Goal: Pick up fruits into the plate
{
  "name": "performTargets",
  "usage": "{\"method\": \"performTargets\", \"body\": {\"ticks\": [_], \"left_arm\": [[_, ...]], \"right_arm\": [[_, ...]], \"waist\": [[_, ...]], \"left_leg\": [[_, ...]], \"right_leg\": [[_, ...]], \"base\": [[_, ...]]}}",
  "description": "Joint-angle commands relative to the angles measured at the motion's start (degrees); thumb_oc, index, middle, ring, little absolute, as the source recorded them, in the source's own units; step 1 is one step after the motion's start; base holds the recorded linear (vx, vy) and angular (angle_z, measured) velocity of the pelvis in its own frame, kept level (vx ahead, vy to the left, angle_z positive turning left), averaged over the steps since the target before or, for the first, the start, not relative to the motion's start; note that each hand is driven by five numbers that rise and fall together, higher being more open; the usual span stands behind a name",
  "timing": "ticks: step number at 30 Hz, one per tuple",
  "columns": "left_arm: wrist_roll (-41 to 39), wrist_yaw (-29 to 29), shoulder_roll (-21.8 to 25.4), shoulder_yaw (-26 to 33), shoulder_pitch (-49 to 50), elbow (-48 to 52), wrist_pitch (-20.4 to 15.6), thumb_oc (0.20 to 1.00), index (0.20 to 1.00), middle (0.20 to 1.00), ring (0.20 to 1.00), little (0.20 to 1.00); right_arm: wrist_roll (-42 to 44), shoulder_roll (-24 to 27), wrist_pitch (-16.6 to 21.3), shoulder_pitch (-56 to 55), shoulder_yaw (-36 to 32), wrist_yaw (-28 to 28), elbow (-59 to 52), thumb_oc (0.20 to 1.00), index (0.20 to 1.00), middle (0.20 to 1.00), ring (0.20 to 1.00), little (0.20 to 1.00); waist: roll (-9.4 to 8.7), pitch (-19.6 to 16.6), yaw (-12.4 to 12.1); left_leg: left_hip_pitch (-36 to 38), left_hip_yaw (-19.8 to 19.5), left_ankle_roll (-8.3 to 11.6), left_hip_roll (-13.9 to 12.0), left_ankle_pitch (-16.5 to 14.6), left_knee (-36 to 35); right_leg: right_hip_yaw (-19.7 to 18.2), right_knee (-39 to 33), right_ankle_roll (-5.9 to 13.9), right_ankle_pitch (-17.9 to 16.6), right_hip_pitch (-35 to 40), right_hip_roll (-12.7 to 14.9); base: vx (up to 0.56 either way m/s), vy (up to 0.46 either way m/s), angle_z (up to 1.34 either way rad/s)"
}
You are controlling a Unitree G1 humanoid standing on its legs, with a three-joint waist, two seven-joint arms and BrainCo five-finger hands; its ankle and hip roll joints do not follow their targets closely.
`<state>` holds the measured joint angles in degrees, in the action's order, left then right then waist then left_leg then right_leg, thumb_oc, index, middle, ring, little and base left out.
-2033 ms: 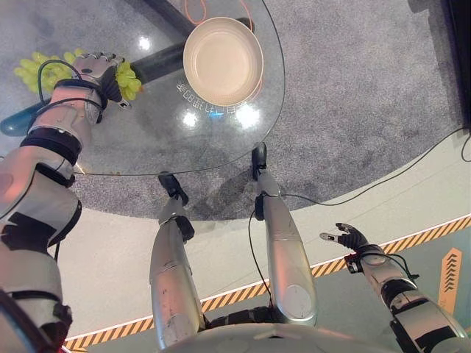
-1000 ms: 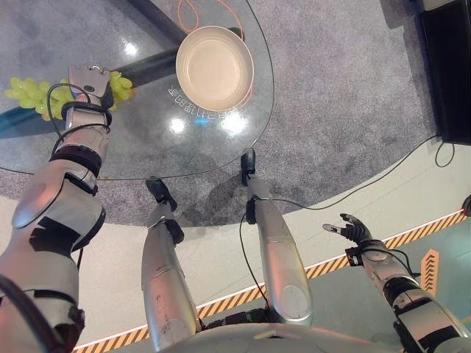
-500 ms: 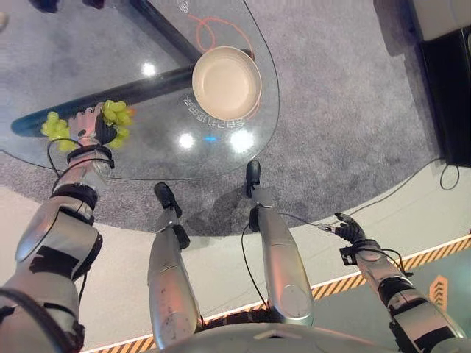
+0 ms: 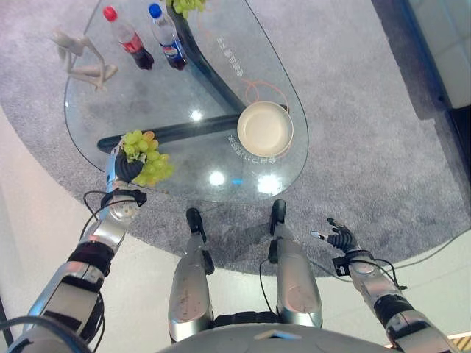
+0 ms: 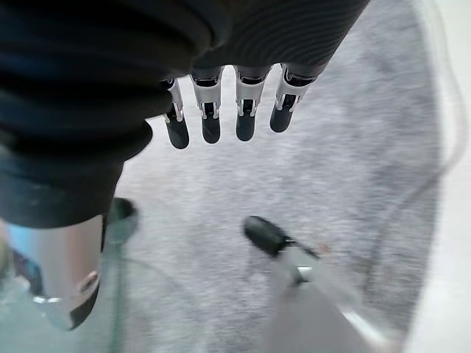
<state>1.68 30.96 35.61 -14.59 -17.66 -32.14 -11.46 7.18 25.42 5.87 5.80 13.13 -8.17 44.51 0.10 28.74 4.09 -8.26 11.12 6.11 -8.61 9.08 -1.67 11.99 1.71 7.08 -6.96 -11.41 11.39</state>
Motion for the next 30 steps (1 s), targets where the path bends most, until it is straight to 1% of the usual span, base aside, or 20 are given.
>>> {"method": "performTargets", "body": {"ticks": [1, 2, 5, 6, 8, 13, 15, 18, 19, 21, 22, 23, 25, 27, 30], "left_arm": [[-2.47, -0.58, -0.47, 4.52, -0.24, 2.94, -4.97, 0.200, 0.200, 0.200, 0.200, 0.200], [-3.43, -1.83, -0.43, 5.32, 1.10, 4.80, -5.15, 0.200, 0.200, 0.200, 0.200, 0.200], [-6.06, -7.20, -0.16, 7.38, 4.21, 11.10, -4.48, 0.200, 0.200, 0.200, 0.200, 0.200], [-6.41, -8.21, -0.12, 7.68, 4.72, 12.18, -3.99, 0.200, 0.200, 0.200, 0.200, 0.200], [-8.20, -13.42, -0.69, 8.43, 6.85, 15.88, -4.08, 0.200, 0.200, 0.200, 0.200, 0.200], [-11.44, -20.31, -0.52, 8.51, 10.23, 22.28, -3.69, 0.200, 0.200, 0.200, 0.200, 0.200], [-13.14, -22.85, -0.54, 8.04, 10.28, 24.55, -2.93, 0.200, 0.200, 0.200, 0.200, 0.200], [-14.15, -25.57, -0.61, 6.91, 10.13, 26.40, -2.64, 0.200, 0.200, 0.200, 0.200, 0.200], [-15.29, -28.01, -0.80, 6.34, 10.27, 27.37, -3.19, 0.200, 0.200, 0.200, 0.200, 0.200], [-16.01, -30.76, -1.36, 5.25, 10.68, 28.79, -3.63, 0.200, 0.200, 0.200, 0.200, 0.200], [-16.94, -33.61, -1.78, 4.51, 10.76, 29.68, -4.35, 0.200, 0.200, 0.200, 0.200, 0.200], [-17.43, -34.51, -1.83, 4.16, 10.68, 30.36, -3.95, 0.200, 0.200, 0.200, 0.200, 0.200], [-19.90, -38.14, -2.20, 2.59, 10.15, 31.46, -3.29, 0.200, 0.200, 0.200, 0.200, 0.200], [-21.32, -40.00, -2.74, 1.54, 9.44, 31.80, -2.13, 0.200, 0.200, 0.200, 0.200, 0.200], [-24.06, -42.75, -3.66, -0.75, 7.79, 32.68, -0.07, 0.200, 0.200, 0.200, 0.200, 0.200]], "right_arm": [[-1.97, 1.81, 2.22, -3.65, -2.16, 0.93, -2.26, 1.000, 1.000, 1.000, 1.000, 1.000], [-2.10, 1.92, 2.22, -4.04, -2.34, 1.70, -3.66, 1.000, 1.000, 1.000, 1.000, 1.000], [-2.45, 2.05, 0.40, -5.08, -1.99, 4.70, -10.80, 1.000, 1.000, 1.000, 1.000, 1.000], [-2.63, 2.03, 0.09, -5.32, -1.84, 4.96, -11.93, 1.000, 1.000, 1.000, 1.000, 1.000], [-3.68, 1.84, -0.77, -5.59, -1.80, 6.07, -15.79, 1.000, 1.000, 1.000, 1.000, 1.000], [-5.64, 3.08, -2.92, -5.05, -1.90, 12.28, -21.18, 1.000, 1.000, 1.000, 1.000, 1.000], [-6.62, 3.46, -3.40, -4.00, -0.97, 14.51, -22.98, 1.000, 1.000, 1.000, 1.000, 1.000], [-5.68, 3.62, -5.29, -2.03, 1.05, 16.45, -24.63, 1.000, 1.000, 1.000, 1.000, 1.000], [-5.61, 3.61, -5.55, -0.88, 2.19, 17.47, -25.44, 1.000, 1.000, 1.000, 1.000, 1.000], [-6.06, 3.21, -6.37, 0.53, 4.10, 18.23, -26.02, 1.000, 1.000, 1.000, 1.000, 1.000], [-5.99, 3.22, -7.26, 1.80, 5.60, 19.05, -26.59, 1.000, 1.000, 1.000, 1.000, 1.000], [-5.71, 3.29, -7.94, 2.47, 6.18, 19.34, -26.93, 1.000, 1.000, 1.000, 1.000, 1.000], [-6.11, 2.76, -9.48, 4.98, 8.03, 20.38, -27.27, 1.000, 1.000, 1.000, 1.000, 1.000], [-6.08, 2.50, -10.89, 7.04, 9.31, 20.81, -27.54, 1.000, 1.000, 1.000, 1.000, 1.000], [-5.41, 1.32, -14.66, 11.27, 11.77, 20.66, -28.02, 1.000, 1.000, 1.000, 1.000, 1.000]], "waist": [[0.12, -6.83, 0.22], [0.20, -7.55, 0.07], [-0.09, -10.08, -0.43], [-0.17, -10.44, -0.47], [-0.41, -12.48, -0.87], [-0.06, -15.26, -1.59], [-0.11, -16.11, -1.96], [-0.08, -16.83, -2.46], [-0.07, -17.20, -2.88], [-0.06, -17.72, -3.47], [-0.09, -18.13, -3.93], [-0.10, -18.28, -4.10], [-0.13, -18.94, -4.58], [-0.19, -19.44, -4.80], [-0.22, -20.28, -5.13]], "left_leg": [[-2.98, 0.77, -0.36, 3.03, -7.93, 6.74], [-1.97, 0.74, -0.34, 2.86, -7.91, 6.29], [0.86, 0.81, 0.12, 1.74, -7.24, 4.58], [1.34, 0.86, 0.25, 1.52, -7.08, 4.29], [2.97, 1.07, 0.50, 0.84, -6.84, 3.76], [5.69, 1.18, 0.24, 0.55, -7.26, 3.54], [6.82, 1.32, 0.05, 0.37, -7.40, 3.07], [8.07, 1.52, -0.08, 0.10, -7.47, 2.82], [8.63, 1.51, -0.11, -0.03, -7.53, 2.71], [9.47, 1.47, -0.16, -0.07, -7.64, 2.60], [10.13, 1.32, -0.20, -0.05, -7.70, 2.31], [10.40, 1.33, -0.21, -0.06, -7.73, 2.25], [11.12, 1.38, -0.22, -0.17, -7.94, 2.23], [11.62, 1.45, -0.27, -0.23, -8.08, 2.19], [12.34, 1.47, -0.26, -0.38, -8.38, 2.36]], "right_leg": [[1.71, 4.64, 0.15, 6.30, 0.14, -0.72], [1.85, 4.13, 0.16, 6.34, 1.34, -0.66], [2.42, 2.10, 0.34, 6.06, 4.93, -0.65], [2.60, 1.69, 0.40, 5.90, 5.53, -0.63], [3.39, 0.56, 0.63, 5.36, 7.38, -0.43], [3.60, -0.13, 0.49, 5.38, 10.15, -0.59], [3.75, -0.43, 0.59, 5.40, 11.15, -0.54], [3.86, -0.14, 0.60, 5.61, 12.07, -0.43], [4.11, 0.00, 0.60, 5.74, 12.60, -0.28], [4.30, -0.24, 0.61, 5.74, 13.60, -0.04], [4.41, -0.66, 0.69, 5.62, 14.35, 0.17], [4.54, -0.83, 0.72, 5.57, 14.68, 0.29], [4.70, -1.10, 0.78, 5.51, 15.47, 0.60], [4.77, -1.22, 0.83, 5.49, 15.94, 0.73], [4.47, -1.38, 0.85, 5.56, 16.67, 0.85]], "base": [[0.08, 0.009, 0.05], [0.09, -0.005, 0.02], [0.09, -0.039, 0.03], [0.10, -0.086, 0.08], [0.12, -0.058, 0.03], [0.11, 0.003, -0.06], [0.06, -0.007, -0.03], [0.05, -0.012, -0.02], [0.04, -0.005, -0.03], [0.04, -0.001, -0.02], [0.00, 0.000, 0.00], [0.00, 0.000, 0.00], [0.00, 0.000, 0.00], [0.00, 0.000, 0.00], [0.00, 0.000, 0.00]]}}
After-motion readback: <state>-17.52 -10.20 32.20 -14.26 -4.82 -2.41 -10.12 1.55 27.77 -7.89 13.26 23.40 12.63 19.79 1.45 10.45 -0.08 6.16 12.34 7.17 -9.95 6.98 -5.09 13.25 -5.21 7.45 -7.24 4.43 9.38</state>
